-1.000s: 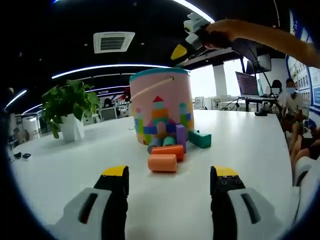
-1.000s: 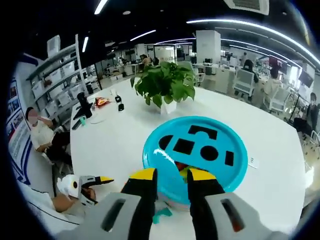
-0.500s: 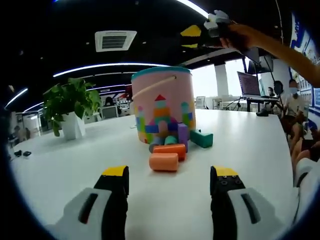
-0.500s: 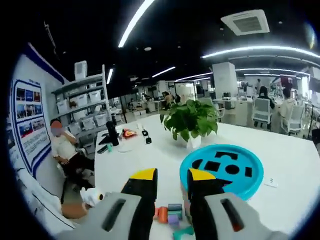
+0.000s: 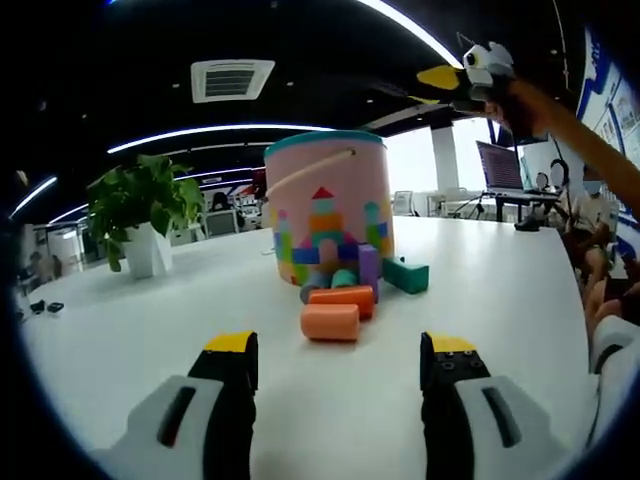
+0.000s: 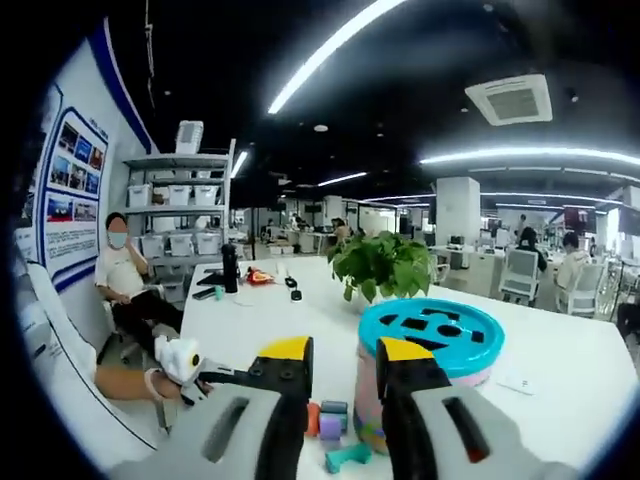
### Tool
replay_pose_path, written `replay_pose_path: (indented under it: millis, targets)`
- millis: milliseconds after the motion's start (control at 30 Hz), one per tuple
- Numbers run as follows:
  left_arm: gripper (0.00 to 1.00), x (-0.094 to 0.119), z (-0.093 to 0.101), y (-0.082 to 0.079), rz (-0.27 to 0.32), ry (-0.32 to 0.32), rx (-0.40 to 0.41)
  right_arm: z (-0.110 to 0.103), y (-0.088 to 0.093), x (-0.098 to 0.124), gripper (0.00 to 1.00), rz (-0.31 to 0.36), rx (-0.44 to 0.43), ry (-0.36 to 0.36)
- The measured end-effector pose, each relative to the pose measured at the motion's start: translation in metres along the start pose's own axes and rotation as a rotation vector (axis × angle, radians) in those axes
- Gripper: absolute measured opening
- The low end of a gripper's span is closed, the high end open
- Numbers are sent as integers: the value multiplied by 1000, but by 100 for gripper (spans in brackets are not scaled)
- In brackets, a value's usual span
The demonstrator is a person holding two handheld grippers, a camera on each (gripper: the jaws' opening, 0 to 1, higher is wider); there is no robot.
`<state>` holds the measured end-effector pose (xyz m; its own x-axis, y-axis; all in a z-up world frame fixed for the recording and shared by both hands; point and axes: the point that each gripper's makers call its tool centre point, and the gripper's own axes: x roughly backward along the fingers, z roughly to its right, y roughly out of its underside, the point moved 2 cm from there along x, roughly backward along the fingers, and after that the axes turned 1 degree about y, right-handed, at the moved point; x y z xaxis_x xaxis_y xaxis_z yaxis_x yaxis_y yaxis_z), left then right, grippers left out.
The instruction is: Arrange the toys in the designated storage area by placing each visible toy with the group until no toy remains scattered across the table.
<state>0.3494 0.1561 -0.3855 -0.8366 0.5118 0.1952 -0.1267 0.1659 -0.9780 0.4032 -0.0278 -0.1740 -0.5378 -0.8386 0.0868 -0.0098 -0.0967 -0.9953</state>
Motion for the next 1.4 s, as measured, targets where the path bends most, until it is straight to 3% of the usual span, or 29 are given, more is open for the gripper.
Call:
replay_pose_path:
  millis: [200,333,767,1000,1033,1100,1167,1400]
  targets:
    - [67,-1,-3,1,1,1,13,-18,25,3,29,70,32,-17]
    - [67,-3,-4,1,-1,4,14,-26,70,-1,31,49,20,-21]
    - [67,-6,-6,1,1,3,17,-23,169,-12,31,-18,35,5]
    - [67,-8,-6,0,-1,1,13,-21,201,-14,38,-52,8,41]
    - [67,-8,-7,0,-2,1,13,-17,207,-12,38,-102,24,67]
    - [67,-8,-7,0,-2,0,13,-19,199,-14,38,-66,36,62]
    - [67,-9,-7,0,-3,-1,12,-21,201,-16,37,-73,30,58]
    - [67,-8,-8,0,-5,-3,11,-19,212,-23,38,-142,66,100]
